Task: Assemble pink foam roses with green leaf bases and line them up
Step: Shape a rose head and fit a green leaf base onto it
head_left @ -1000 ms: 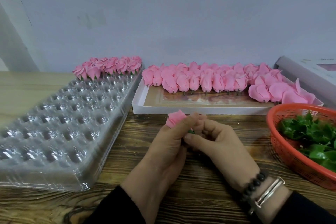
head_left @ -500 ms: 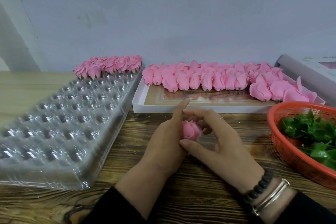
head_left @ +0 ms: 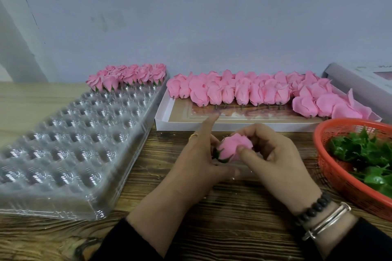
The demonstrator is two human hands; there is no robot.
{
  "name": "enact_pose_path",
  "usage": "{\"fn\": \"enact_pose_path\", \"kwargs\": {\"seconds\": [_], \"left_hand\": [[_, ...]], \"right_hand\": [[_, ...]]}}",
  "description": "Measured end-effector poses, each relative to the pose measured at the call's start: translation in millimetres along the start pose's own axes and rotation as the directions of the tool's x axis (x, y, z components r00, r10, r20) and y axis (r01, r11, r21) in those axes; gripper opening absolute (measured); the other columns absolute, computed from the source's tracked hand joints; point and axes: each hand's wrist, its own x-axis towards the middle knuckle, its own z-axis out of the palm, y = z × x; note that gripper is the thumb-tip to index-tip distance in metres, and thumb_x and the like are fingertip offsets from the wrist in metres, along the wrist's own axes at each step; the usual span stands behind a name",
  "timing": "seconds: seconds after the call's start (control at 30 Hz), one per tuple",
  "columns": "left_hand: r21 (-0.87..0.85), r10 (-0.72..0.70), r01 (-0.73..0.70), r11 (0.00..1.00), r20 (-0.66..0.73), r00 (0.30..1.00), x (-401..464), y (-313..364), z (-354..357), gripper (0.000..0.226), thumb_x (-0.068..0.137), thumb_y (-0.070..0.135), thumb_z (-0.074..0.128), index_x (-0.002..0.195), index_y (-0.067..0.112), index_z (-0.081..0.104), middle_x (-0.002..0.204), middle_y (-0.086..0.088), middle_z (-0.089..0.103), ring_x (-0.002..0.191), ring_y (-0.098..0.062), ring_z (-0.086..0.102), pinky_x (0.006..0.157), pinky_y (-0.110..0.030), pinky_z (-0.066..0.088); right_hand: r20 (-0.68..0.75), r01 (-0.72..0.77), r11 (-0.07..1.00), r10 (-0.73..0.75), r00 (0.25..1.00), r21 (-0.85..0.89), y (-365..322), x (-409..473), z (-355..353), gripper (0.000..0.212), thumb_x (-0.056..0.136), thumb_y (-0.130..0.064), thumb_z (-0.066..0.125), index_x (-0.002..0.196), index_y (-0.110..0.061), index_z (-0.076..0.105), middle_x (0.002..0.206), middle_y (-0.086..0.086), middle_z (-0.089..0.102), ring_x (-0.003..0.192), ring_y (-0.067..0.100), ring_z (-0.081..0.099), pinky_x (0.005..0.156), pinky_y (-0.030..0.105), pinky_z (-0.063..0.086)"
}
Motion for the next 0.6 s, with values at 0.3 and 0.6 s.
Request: {"fn": "enact_pose_path", "kwargs": {"seconds": [0.3, 0.6], "left_hand": [[0.006, -0.048, 0.048, 0.999, -0.017, 0.999, -1.7, 4.6, 8.7, 0.029, 0.074, 0.010, 0.068, 0.076, 0.028, 0.044, 0.071, 0.009, 0.057, 0.059, 0.012, 0.052, 0.050, -0.005, 0.038], [-0.154, -0.087, 0.110, 0.982, 0.147, 0.985, -5.0, 15.6, 6.1, 0.029, 0.081, -0.002, 0.061, 0.062, 0.021, 0.059, 0.051, 0.005, 0.058, 0.046, -0.001, 0.053, 0.045, -0.013, 0.042]], "right_hand": [[0.181, 0.334, 0.904, -0.294, 0.939, -0.266, -15.7, -9.6, 11.0, 0.023, 0.066, -0.005, 0.053, 0.083, -0.017, 0.062, 0.087, -0.005, 0.054, 0.082, 0.009, 0.054, 0.069, 0.018, 0.047], [0.143, 0.357, 0.922, -0.337, 0.931, -0.148, -13.6, -11.7, 8.8, 0.039, 0.067, -0.012, 0.041, 0.100, -0.024, 0.058, 0.093, -0.006, 0.059, 0.090, 0.008, 0.058, 0.077, 0.019, 0.048]]}}
